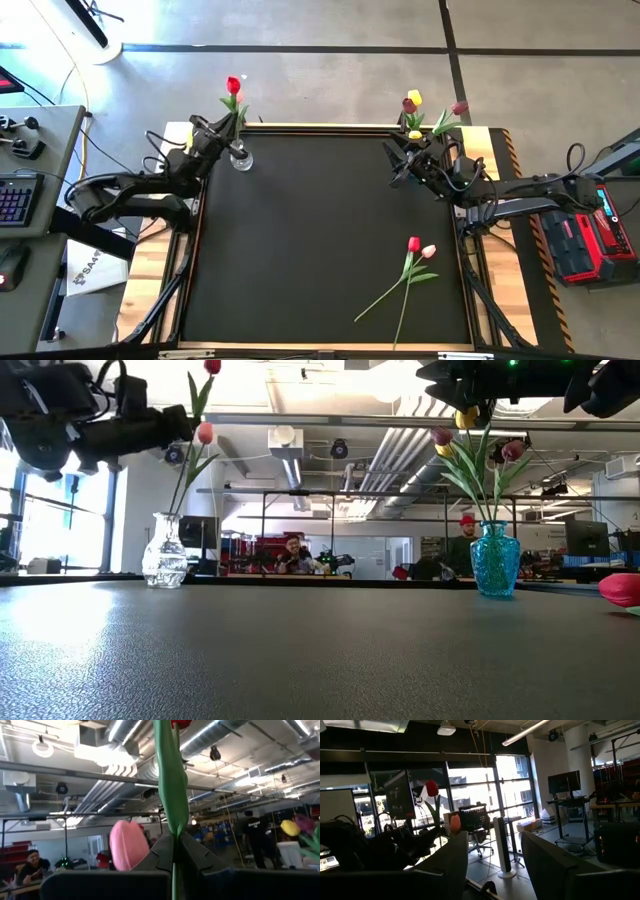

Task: Sort flowers into vase by color
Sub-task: Put the left red flower into the transparent vase, then put the red flower into the transparent vase

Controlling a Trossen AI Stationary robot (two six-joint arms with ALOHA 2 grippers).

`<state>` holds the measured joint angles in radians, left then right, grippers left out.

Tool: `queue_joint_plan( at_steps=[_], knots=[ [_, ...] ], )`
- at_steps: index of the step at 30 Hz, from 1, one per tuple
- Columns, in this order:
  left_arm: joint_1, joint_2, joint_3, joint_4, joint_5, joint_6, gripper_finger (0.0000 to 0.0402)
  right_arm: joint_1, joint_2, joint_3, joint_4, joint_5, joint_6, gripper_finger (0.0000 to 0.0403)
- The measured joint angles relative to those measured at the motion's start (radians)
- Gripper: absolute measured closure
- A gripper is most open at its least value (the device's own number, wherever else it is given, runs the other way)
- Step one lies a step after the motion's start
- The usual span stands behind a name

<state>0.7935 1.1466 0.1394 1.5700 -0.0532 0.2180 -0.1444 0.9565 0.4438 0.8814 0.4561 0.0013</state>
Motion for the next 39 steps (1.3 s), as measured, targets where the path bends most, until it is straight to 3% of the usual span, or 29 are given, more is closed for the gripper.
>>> queue_joint_plan(
  at_steps=[5,9,12,27,34,39],
  knots=[
    [0.019,0.013,0.000,0.000,-0.034,-0.034,0.0401,0.000,0.000,0.000,0.000,0.000,-0.002,0.0231],
    [0.018,0.012,0.000,0.000,-0.197,-0.071,0.0389,0.000,0.000,0.000,0.000,0.000,-0.009,0.0231],
    [0.018,0.012,0.000,0.000,-0.264,-0.092,0.0369,0.000,0.000,0.000,0.000,0.000,-0.021,0.0231],
    [0.017,-0.006,0.000,-0.038,-0.272,-0.113,0.0243,0.000,0.048,0.000,0.070,-0.046,0.014,0.0231],
    [-0.044,-0.154,-0.001,-0.031,-0.271,-0.028,0.0223,0.000,0.125,0.000,0.141,-0.097,-0.023,0.0231],
    [-0.147,-0.279,-0.001,-0.204,-0.241,-0.032,0.0222,0.001,0.124,0.000,0.140,-0.098,0.019,0.0231]
  ],
)
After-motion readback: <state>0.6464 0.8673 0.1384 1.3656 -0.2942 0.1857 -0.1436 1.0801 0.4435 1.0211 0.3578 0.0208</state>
